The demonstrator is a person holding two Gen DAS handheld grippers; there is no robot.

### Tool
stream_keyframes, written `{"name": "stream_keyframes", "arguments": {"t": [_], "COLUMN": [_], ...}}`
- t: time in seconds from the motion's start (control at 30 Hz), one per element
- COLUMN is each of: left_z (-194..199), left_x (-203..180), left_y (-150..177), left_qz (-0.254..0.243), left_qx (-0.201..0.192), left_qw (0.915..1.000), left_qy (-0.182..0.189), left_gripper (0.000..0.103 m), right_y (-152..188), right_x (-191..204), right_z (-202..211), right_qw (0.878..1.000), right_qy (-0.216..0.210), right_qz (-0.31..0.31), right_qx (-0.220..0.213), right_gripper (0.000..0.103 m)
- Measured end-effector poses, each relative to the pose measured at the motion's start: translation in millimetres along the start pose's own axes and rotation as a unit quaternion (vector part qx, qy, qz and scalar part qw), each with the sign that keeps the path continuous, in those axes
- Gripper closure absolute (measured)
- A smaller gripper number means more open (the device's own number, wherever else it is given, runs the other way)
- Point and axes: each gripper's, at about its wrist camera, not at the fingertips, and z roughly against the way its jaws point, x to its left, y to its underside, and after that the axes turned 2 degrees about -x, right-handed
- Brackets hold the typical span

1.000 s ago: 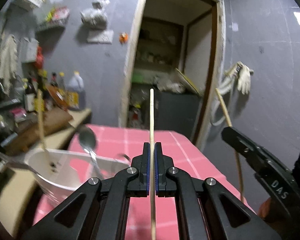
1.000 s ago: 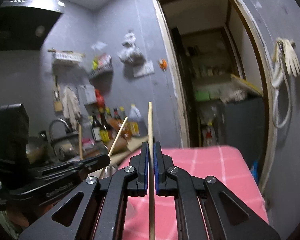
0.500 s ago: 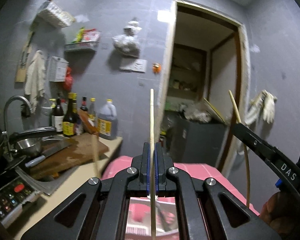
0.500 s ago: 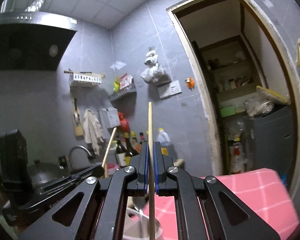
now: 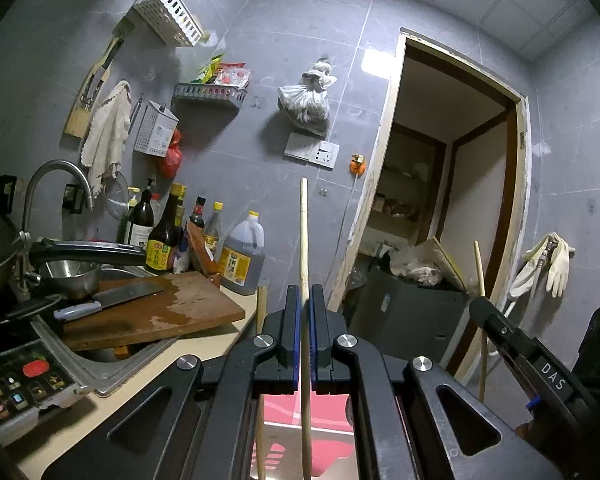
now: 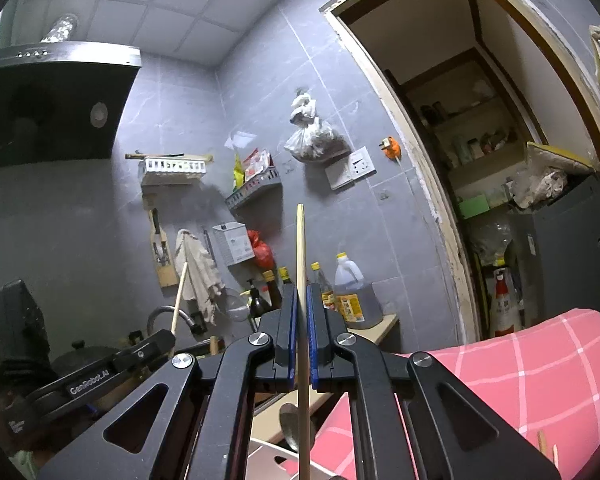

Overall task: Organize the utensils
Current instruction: 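Lower both held chopsticks down into the caddy slots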

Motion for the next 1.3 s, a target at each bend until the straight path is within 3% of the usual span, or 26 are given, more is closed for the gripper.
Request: {"name": "stream_keyframes", "arguments": {"t": [0.6, 0.93, 1.3], "left_z": [-13.5, -4.5, -10.8], "left_x": [-1.6, -15.0, -20.0], "left_y": [29.1, 39.2, 48.3], "left_qz": [0.007, -0.048, -0.083], "left_qx": [0.001, -0.034, -0.038], "left_qw": [1.0, 0.9982, 0.9957], "left_qy": [-0.002, -0.01, -0.013], "left_gripper": [0.101, 0.101, 0.101], "right_y": [37.2, 46.6, 49.4], "right_x": [8.4, 12.2, 14.6], "right_z": [-8.8, -8.2, -7.7], "right_qw": [0.998, 0.997, 0.997], "right_qy": [0.029, 0.025, 0.02], "right_qz": [0.055, 0.069, 0.073], "right_qx": [-0.016, -0.006, 0.005], "right_gripper": [0.1, 0.099, 0.099]}}
